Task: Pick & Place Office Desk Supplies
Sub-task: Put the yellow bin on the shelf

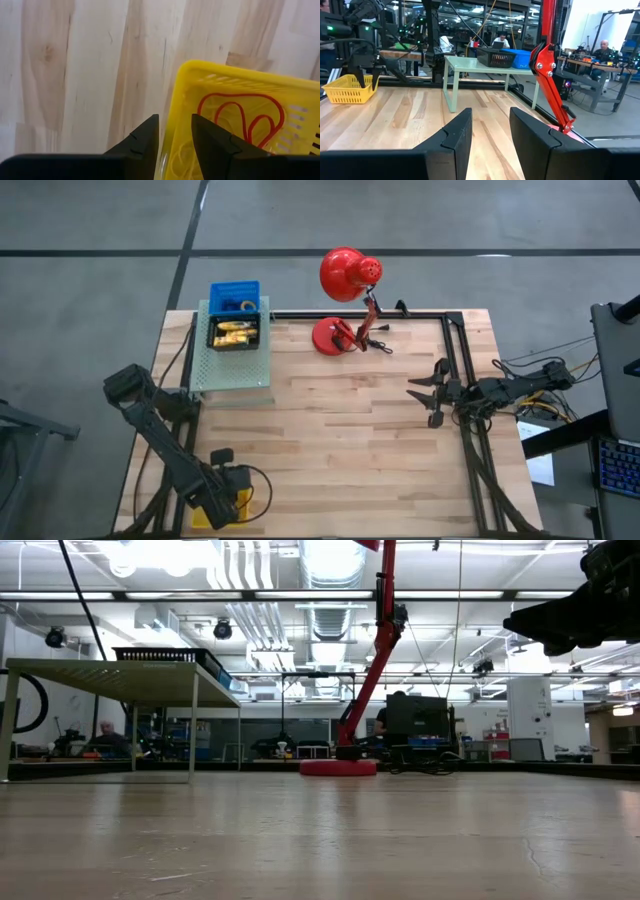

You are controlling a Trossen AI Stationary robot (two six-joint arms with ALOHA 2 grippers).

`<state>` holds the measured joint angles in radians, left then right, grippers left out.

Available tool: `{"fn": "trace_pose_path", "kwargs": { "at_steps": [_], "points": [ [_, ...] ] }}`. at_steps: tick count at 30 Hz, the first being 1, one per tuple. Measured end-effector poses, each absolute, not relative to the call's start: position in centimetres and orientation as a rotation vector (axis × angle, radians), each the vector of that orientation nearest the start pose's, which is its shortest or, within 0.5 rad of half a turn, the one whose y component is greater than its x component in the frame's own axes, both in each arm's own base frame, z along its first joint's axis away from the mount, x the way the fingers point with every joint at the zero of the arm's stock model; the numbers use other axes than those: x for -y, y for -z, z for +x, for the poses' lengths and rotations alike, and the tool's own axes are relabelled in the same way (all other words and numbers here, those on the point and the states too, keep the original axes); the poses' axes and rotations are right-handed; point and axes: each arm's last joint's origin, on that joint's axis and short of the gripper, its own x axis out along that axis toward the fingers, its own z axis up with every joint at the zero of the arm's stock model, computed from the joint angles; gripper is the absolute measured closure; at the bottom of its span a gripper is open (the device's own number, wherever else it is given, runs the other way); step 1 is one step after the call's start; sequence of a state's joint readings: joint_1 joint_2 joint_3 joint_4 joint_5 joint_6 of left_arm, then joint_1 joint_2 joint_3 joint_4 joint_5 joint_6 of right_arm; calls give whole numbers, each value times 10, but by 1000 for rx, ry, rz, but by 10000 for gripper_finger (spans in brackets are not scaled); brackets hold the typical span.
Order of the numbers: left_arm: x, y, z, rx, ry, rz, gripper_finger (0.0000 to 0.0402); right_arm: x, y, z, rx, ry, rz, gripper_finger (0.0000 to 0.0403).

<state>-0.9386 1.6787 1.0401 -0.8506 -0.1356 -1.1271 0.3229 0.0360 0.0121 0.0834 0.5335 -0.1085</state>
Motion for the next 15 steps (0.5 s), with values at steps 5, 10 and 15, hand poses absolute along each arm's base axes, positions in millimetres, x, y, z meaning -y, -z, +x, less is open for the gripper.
{"fn": "trace_pose_path", "kwargs": {
  "at_steps": [5,10,15],
  "points": [
    [230,-172,174,-1387,-155,-138,285,-16,-173,95,43,213,-83,275],
    [230,-172,174,-1382,-157,-136,285,-16,-173,95,43,213,-83,275],
    [230,-172,175,-1382,-157,-136,285,-16,-173,95,43,213,-83,275]
  ]
}}
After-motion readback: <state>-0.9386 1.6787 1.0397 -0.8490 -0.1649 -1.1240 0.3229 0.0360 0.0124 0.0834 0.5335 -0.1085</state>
